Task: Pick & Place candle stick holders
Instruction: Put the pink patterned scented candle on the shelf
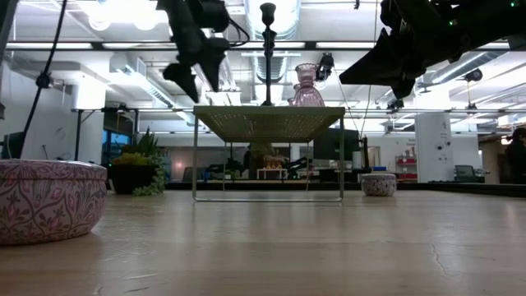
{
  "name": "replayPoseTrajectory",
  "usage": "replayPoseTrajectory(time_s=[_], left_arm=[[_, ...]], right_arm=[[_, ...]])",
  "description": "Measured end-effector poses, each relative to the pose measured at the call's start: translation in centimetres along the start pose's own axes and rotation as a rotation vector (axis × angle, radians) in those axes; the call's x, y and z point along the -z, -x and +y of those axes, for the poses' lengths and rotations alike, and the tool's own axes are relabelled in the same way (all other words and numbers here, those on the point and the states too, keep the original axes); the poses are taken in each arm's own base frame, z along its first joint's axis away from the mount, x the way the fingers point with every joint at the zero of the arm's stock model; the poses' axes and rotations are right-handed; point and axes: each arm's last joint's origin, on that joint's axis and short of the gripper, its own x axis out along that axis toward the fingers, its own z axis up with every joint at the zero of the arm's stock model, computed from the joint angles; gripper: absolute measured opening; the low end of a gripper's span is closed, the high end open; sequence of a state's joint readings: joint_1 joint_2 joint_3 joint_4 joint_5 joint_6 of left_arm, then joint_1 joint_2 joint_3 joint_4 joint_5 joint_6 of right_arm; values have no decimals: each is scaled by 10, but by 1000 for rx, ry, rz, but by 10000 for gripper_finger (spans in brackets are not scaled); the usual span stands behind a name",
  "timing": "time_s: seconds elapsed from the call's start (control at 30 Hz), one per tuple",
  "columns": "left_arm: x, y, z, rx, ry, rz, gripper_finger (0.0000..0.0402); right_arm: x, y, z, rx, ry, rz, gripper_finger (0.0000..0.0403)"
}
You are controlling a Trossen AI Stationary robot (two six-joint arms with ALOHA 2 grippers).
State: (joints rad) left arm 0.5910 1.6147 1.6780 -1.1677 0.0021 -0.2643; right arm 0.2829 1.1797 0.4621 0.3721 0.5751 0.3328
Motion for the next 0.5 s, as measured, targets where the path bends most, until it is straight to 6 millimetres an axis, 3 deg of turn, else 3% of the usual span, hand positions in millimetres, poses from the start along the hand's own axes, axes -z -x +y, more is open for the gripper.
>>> replayPoseTrajectory(time_s=[0.23,0.5], left_arm=[[47,18,-25,44,-66,73,358],[118,18,-57,141,-122,103,358]], right_arm=[[0,0,0,0,0,0,8],[0,0,0,0,0,0,8]])
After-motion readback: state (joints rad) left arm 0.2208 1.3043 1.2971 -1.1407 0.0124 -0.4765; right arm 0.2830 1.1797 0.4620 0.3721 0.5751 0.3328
